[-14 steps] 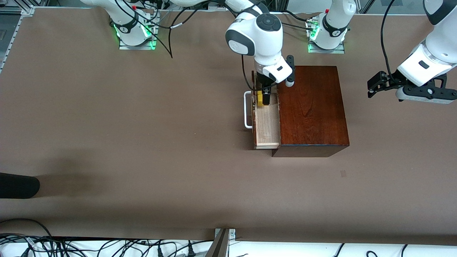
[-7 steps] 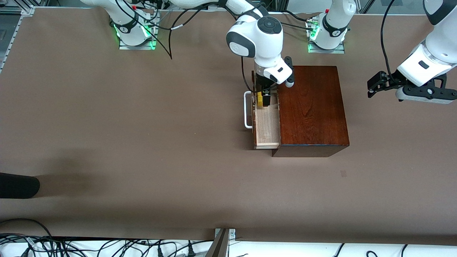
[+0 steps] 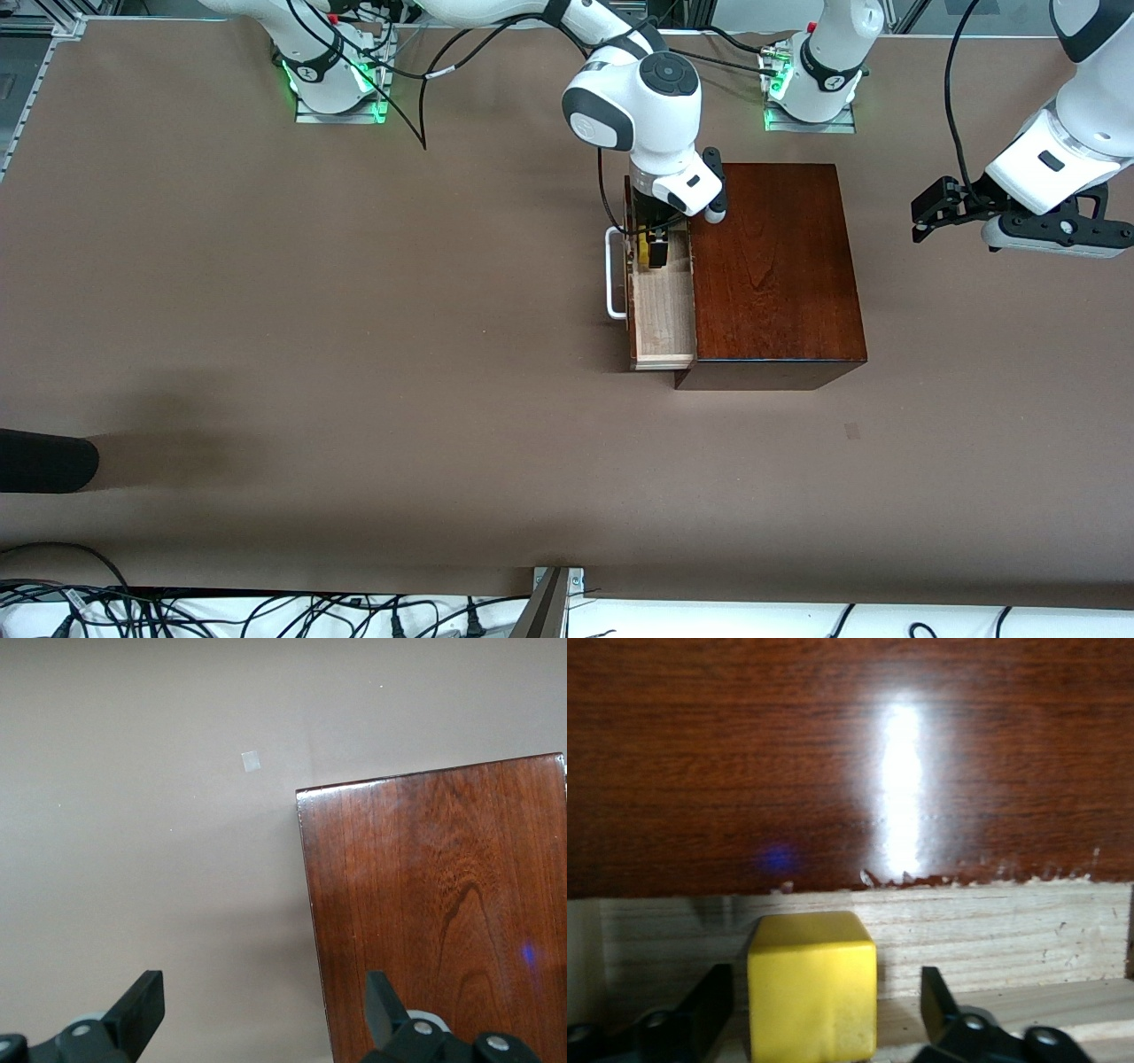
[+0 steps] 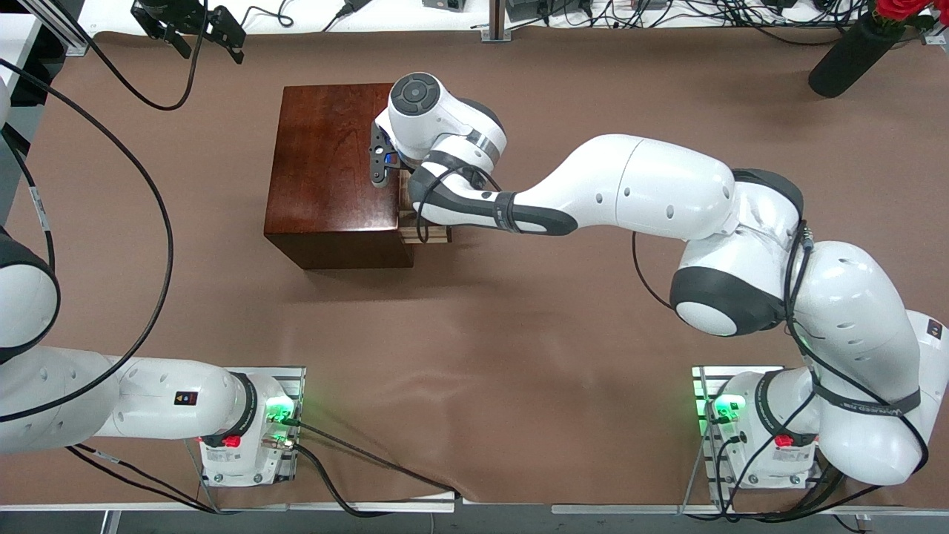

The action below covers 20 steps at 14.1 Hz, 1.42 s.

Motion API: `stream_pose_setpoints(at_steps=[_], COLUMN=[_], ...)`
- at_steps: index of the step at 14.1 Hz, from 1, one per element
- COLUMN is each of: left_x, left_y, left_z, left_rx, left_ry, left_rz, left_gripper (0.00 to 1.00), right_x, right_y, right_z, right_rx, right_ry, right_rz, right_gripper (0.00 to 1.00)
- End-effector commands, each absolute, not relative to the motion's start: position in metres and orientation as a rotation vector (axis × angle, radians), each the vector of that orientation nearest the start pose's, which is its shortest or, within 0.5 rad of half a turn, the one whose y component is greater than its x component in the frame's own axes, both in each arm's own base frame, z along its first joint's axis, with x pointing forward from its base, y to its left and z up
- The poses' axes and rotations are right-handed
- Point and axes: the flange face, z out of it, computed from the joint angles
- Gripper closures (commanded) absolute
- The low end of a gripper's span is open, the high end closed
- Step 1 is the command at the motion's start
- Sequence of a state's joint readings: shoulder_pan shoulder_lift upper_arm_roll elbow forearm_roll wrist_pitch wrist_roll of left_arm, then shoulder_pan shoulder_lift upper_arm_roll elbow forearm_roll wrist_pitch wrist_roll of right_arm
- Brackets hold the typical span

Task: Open drawer, take yellow block, close drawer
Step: 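Close the right gripper on the yellow cube and lift it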

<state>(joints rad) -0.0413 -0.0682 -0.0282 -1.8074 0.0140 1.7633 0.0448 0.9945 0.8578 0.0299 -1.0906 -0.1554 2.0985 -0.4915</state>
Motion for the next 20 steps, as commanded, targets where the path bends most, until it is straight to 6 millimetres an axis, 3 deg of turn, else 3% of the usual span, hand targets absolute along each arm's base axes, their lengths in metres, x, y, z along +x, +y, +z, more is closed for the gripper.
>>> stream_pose_setpoints(at_steps=[1,2,4,8,11,14,17,20], left_x=[0.545,0.545,0.545,0.544,0.544,0.545,0.547,0.547], left_y=[-0.039,-0.039,-0.039,-0.039,-0.039,-0.039,-0.039,-0.039], left_z=[0.571,0.571,0.571,0.571,0.571,0.573,0.573,0.573], left_rx=[-3.141,-3.141,-3.141,-3.141,-3.141,-3.141,-3.141,-3.141], left_ry=[0.206,0.206,0.208,0.206,0.206,0.206,0.206,0.206], left_rz=[-0.019,-0.019,-0.019,-0.012,-0.007,-0.017,-0.014,-0.012], left_gripper=[0.00,0.00,0.00,0.00,0.00,0.00,0.00,0.00], right_x=[0.421,0.422,0.418,0.424,0.428,0.430,0.463,0.530], right_y=[0.665,0.664,0.667,0.664,0.655,0.639,0.588,0.513], right_z=[0.322,0.322,0.324,0.342,0.379,0.433,0.491,0.527], right_rx=[2.141,2.149,2.164,2.188,2.301,2.348,2.418,2.537], right_ry=[2.170,2.164,2.150,2.131,2.087,2.039,1.937,1.764], right_rz=[0.276,0.276,0.278,0.307,0.320,0.324,0.292,0.340], right_gripper=[0.41,0.68,1.00,1.00,1.00,1.00,1.00,1.00])
